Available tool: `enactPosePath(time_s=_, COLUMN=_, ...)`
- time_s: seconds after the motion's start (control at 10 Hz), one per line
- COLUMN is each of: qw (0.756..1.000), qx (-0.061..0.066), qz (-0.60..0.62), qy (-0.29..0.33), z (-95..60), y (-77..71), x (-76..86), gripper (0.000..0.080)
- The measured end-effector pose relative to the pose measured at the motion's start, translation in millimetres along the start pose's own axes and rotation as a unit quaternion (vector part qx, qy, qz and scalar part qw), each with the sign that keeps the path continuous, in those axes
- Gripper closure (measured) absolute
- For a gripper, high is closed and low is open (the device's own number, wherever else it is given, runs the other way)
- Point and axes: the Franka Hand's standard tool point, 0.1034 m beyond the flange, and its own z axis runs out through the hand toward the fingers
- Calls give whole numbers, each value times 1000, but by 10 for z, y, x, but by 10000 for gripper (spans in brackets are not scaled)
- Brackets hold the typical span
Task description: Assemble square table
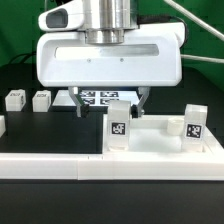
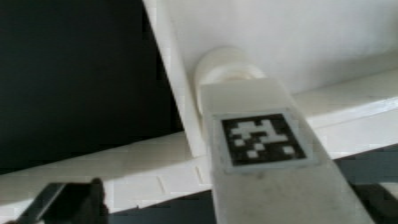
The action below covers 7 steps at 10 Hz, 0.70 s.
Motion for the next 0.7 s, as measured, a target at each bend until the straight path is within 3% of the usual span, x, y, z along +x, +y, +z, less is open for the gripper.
enactPosePath(time_s=0.3, qw=1000, qx=2, qz=4, qy=-14, z=8, y=-5, x=-47, gripper=151)
enactPosePath(time_s=0.4, qw=998, qx=9, qz=28, qy=-63, z=3, y=-72, x=-166, gripper=151)
enactPosePath(time_s=0.5, qw=995, qx=9, qz=38, qy=-92, z=-15, y=-188, x=-180, gripper=151)
enactPosePath(time_s=0.7, qw=993, qx=11, qz=40, qy=-113, z=5, y=-146, x=-96, gripper=151)
